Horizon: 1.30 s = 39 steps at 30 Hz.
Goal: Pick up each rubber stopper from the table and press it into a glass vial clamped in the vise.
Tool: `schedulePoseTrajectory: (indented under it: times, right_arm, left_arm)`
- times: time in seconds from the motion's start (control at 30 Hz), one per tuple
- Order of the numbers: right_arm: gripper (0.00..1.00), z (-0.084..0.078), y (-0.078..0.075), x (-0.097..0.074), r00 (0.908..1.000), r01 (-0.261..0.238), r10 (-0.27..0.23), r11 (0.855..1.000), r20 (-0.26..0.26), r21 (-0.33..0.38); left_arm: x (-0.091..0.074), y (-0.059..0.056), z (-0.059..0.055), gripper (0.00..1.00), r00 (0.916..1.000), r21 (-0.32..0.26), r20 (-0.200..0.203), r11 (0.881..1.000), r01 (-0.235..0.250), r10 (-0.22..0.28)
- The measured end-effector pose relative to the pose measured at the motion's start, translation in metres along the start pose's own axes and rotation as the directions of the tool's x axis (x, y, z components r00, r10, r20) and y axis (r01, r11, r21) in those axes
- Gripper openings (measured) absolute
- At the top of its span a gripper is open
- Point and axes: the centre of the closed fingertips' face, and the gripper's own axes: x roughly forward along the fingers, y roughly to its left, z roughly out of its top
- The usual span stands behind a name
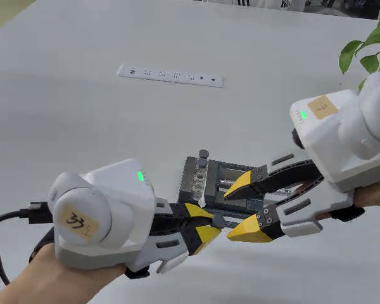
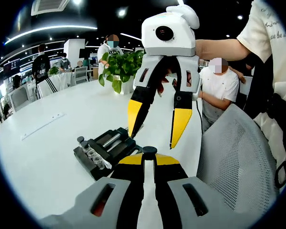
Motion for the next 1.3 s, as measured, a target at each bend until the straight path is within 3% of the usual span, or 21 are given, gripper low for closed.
schedulePoseTrajectory:
  times: [0.13, 0.27, 0.6, 1.3]
  right_arm:
    - [0.23, -0.002, 0.003, 0.003, 0.9969, -0.011, 0.002, 0.994, -0.079, -0.11]
    - [0.2, -0.003, 0.004, 0.004, 0.9924, -0.024, 0.004, 0.987, -0.123, -0.158]
    - [0.09, -0.004, 0.008, 0.009, 0.9868, -0.056, 0.024, 0.979, -0.16, -0.198]
    - [0.07, -0.005, 0.014, 0.011, 0.9778, -0.092, 0.043, 0.968, -0.205, -0.235]
  left_arm:
    - [0.002, -0.004, -0.001, 0.03, 0.9999, 0.008, -0.007, 1.0, 0.007, -0.007]
    - [0.003, -0.005, -0.003, 0.03, 0.9999, 0.012, -0.013, 1.0, 0.011, -0.011]
    - [0.004, -0.008, -0.004, 0.03, 0.9998, 0.009, -0.014, 1.0, 0.017, -0.016]
    - [0.005, -0.011, -0.005, 0.03, 0.9995, 0.004, -0.011, 1.0, 0.029, -0.029]
